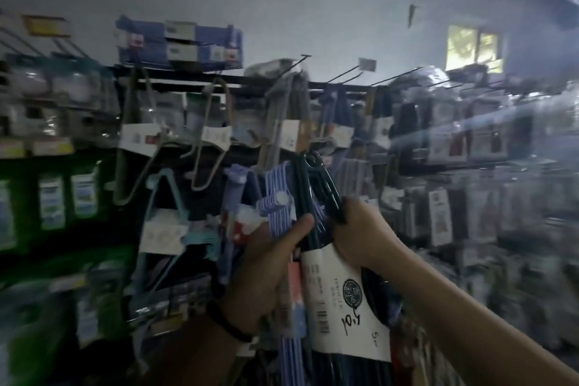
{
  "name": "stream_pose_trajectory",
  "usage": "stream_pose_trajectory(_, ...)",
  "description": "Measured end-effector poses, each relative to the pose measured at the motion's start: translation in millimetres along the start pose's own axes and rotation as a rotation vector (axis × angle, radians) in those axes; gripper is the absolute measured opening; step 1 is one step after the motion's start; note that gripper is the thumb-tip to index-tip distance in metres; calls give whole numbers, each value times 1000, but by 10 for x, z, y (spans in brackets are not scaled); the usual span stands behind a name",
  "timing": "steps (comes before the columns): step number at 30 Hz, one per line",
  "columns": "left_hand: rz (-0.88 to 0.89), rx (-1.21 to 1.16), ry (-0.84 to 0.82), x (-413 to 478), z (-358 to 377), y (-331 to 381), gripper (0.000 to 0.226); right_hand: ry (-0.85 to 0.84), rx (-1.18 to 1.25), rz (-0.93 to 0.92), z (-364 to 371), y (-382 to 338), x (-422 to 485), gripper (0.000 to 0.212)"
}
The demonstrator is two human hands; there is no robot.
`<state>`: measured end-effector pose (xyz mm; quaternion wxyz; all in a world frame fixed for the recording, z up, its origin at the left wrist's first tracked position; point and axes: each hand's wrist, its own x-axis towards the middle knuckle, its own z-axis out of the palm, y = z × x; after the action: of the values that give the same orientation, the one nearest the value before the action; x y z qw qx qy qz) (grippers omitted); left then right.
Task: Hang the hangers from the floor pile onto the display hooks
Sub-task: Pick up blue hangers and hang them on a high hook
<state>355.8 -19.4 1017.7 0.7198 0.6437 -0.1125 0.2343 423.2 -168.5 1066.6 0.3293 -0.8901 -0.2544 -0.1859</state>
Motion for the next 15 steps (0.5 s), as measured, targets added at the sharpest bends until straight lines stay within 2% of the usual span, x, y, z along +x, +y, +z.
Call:
stream_pose_trajectory(5, 36, 27, -64, 574, 724, -229, 52, 132, 96, 95, -463, 700, 266, 28)
stream_pose_trajectory(8, 45, 24, -114, 975, 1011, -350, 59, 185, 97, 93, -637, 1066, 560, 24)
stream_pose_trajectory(11, 33, 39, -167, 1479, 1163, -470, 42, 184, 162, 87, -808, 1377, 906, 16)
stream_pose_trajectory(13, 16, 82, -188, 1842, 1234, -570, 9, 201, 172, 83, -951, 1548, 1151, 15)
stream_pose_trajectory(15, 26, 174, -191, 2242, 1245, -655, 33, 227, 114, 113, -1140, 1710, 1438, 14)
